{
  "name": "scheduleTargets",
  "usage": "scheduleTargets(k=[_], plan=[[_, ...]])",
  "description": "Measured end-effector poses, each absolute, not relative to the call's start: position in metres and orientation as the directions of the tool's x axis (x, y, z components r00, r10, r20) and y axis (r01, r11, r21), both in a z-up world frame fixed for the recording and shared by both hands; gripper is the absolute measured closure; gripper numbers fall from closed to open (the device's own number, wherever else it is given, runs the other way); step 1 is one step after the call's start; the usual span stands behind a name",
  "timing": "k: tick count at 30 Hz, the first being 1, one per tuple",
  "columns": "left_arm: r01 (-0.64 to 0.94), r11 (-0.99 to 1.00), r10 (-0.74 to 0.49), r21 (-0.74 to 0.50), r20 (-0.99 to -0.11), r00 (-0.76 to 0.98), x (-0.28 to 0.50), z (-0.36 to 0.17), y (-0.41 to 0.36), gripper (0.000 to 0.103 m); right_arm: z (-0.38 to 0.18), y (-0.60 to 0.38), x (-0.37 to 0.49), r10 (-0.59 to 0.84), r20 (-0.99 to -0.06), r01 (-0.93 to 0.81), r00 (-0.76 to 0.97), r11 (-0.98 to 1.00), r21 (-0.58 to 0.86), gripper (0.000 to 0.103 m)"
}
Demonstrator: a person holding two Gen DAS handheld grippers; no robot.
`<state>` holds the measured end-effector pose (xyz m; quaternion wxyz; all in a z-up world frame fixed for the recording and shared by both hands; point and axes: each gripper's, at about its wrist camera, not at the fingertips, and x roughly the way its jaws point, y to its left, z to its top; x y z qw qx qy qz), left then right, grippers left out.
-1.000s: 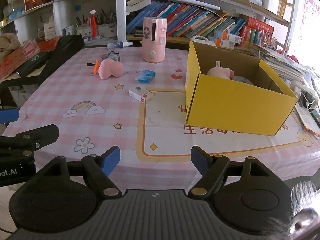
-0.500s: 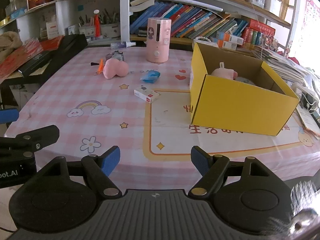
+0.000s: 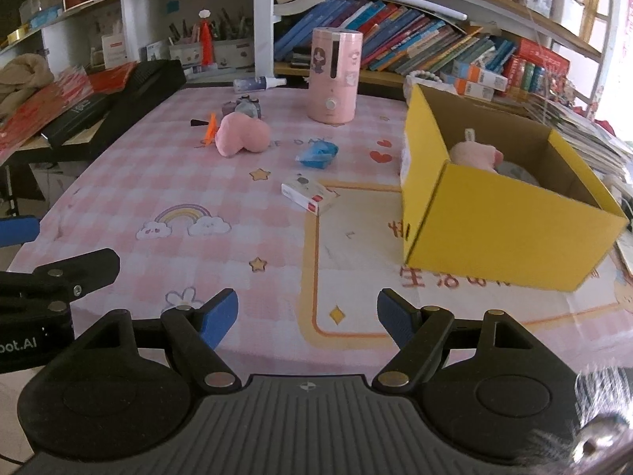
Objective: Organize objects
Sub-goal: 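Move both tools toward the pink plush toy and the white-red small box, then close the left tool on the pink plush toy while the right tool grips the white-red box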
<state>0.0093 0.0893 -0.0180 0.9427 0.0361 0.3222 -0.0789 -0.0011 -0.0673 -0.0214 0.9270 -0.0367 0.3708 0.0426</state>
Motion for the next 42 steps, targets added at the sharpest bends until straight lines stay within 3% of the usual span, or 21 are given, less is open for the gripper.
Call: scheduleTargets(k=[30,42], plan=[[0.077,0.997,-0.054,0.009,-0.635,0.771,0.119,-0.025,0.083,0.015,-0.042,-0.063,0.134,0.116,-0.718,-0.244,0.687,0.967,-0.077,0.029],[0.060,0.998,-0.035,0.016,-0.656,0.754,0.137,-0.030,0.083,0.015,-0.065,-0.066,0.165,0.104,-0.789,-0.243,0.606,0.968,-0.059,0.031]])
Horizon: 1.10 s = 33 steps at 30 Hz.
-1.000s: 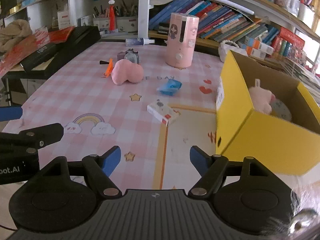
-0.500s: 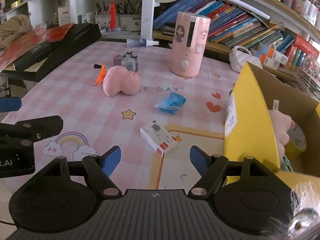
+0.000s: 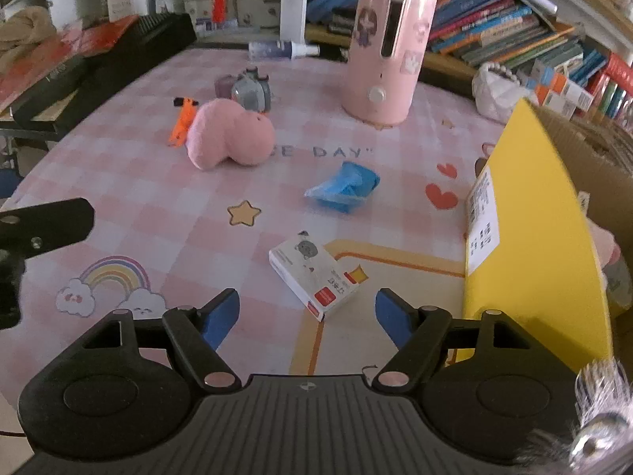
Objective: Organize objects
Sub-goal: 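Close the left tool on the pink plush toy while the right tool grips the white-red box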
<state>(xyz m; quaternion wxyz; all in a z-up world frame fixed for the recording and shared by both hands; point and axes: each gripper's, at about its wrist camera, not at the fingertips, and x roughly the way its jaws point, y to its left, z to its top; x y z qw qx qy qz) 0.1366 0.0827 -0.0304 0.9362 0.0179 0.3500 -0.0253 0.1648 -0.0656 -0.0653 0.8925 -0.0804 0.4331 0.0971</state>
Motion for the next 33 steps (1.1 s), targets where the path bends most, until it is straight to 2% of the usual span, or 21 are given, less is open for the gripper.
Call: scheduleTargets(k=[8,10,12,14,25,33], plan=[[0.046,0.999,-0.022,0.019,-0.667,0.745,0.147,-0.034,0.084,0.015,-0.075,-0.068,0.179,0.104,-0.798,-0.227,0.594,0.973,-0.043,0.040],[0.046,0.999,-0.021,0.020,-0.666,0.746,0.148,-0.034,0.083,0.015,-0.075,-0.067,0.181,0.126,-0.789,-0.245,0.601,0.969,-0.032,0.049],[0.046,0.999,-0.022,0.019,-0.666,0.746,0.149,-0.034,0.083,0.015,-0.074,-0.066,0.182,0.154,-0.782,-0.272,0.604,0.962,-0.021,0.065],[0.046,0.999,-0.022,0.019,-0.666,0.746,0.150,-0.034,0.083,0.015,-0.074,-0.064,0.182,0.168,-0.777,-0.293,0.607,0.956,-0.023,0.071],[0.033,0.999,-0.038,-0.021,-0.664,0.747,0.181,-0.036,0.081,0.015,-0.059,-0.066,0.176,0.230,-0.727,-0.370,0.647,0.928,-0.036,0.072],[0.101,0.995,-0.082,-0.012,-0.686,0.723,0.249,-0.047,0.061,0.015,-0.058,-0.068,0.181,0.233,-0.722,-0.399,0.652,0.915,-0.065,0.072]])
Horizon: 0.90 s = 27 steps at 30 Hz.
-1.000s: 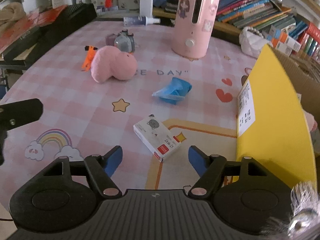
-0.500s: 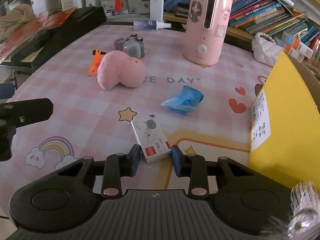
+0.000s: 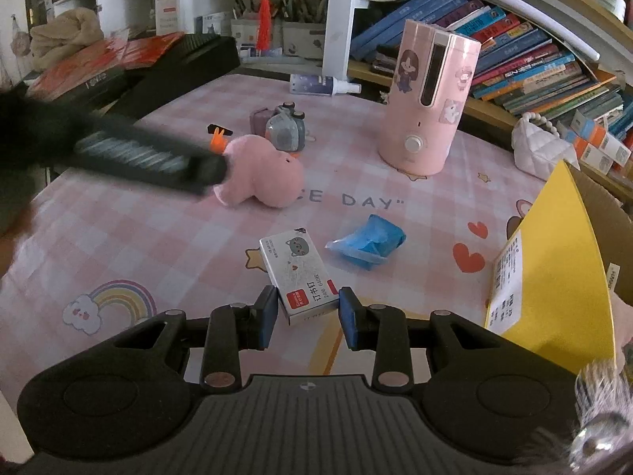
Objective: Organize objects
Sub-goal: 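Close the left tool on the pink plush toy while the right tool grips the white-red box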
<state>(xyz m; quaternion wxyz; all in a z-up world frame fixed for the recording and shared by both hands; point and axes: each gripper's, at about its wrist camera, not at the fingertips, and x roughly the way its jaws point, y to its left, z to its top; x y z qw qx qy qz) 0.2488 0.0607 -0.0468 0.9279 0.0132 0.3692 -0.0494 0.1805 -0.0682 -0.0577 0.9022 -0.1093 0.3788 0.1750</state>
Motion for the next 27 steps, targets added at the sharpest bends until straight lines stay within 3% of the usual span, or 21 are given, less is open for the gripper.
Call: scheduleTargets(k=[7,14,18,27], plan=[[0.073,0.997,-0.072,-0.032,-0.755,0.652,0.292,-0.079,0.052,0.015,-0.062,-0.073,0.187,0.220,-0.733,-0.400,0.644,0.913,-0.078,0.072],[0.084,0.996,-0.042,0.015,-0.766,0.642,0.301,-0.096,0.047,0.017,-0.063,-0.075,0.185,0.219,-0.733,-0.416,0.644,0.904,-0.095,0.072],[0.090,0.995,-0.029,0.042,-0.747,0.664,0.291,-0.088,0.050,0.021,-0.061,-0.078,0.183,0.208,-0.729,-0.397,0.652,0.913,-0.094,0.072],[0.038,0.996,-0.087,-0.086,-0.693,0.716,0.229,-0.040,0.096,0.020,-0.050,-0.076,0.173,0.218,-0.711,-0.376,0.669,0.924,-0.070,0.072]])
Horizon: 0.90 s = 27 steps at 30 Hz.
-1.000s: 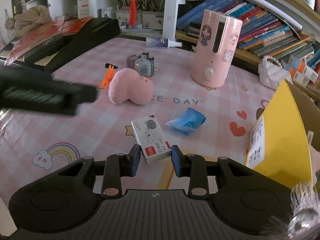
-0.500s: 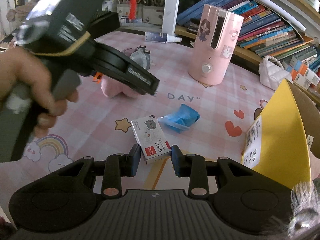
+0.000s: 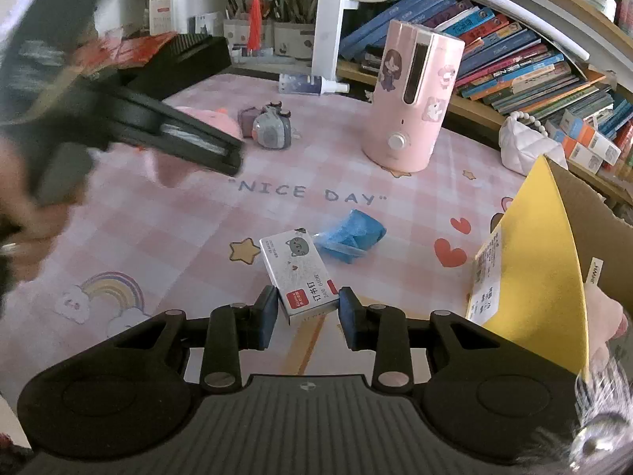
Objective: Organize objects
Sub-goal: 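Close the left tool on the pink plush toy while the right tool grips the white-red box, then carry the plush toy in the left tool over the yellow box while the right tool carries the small box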
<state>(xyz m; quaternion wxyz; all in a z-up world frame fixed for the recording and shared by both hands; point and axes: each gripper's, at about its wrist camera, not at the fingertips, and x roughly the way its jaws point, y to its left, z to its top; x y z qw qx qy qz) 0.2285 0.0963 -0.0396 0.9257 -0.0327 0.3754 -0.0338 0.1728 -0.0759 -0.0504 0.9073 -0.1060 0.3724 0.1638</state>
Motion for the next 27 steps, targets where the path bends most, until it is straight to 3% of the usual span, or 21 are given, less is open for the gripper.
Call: scheduleTargets(k=[14,27], plan=[[0.016,0.987,-0.116,-0.161,-0.639,0.761,0.131,-0.006,0.123,0.020,-0.015,-0.081,0.133,0.239,-0.681,-0.309,0.692,0.951,0.020,0.072],[0.060,0.983,-0.155,-0.172,-0.615,0.773,0.070,-0.004,0.130,0.020,-0.007,-0.066,0.075,0.215,-0.668,-0.297,0.713,0.955,-0.010,0.072]])
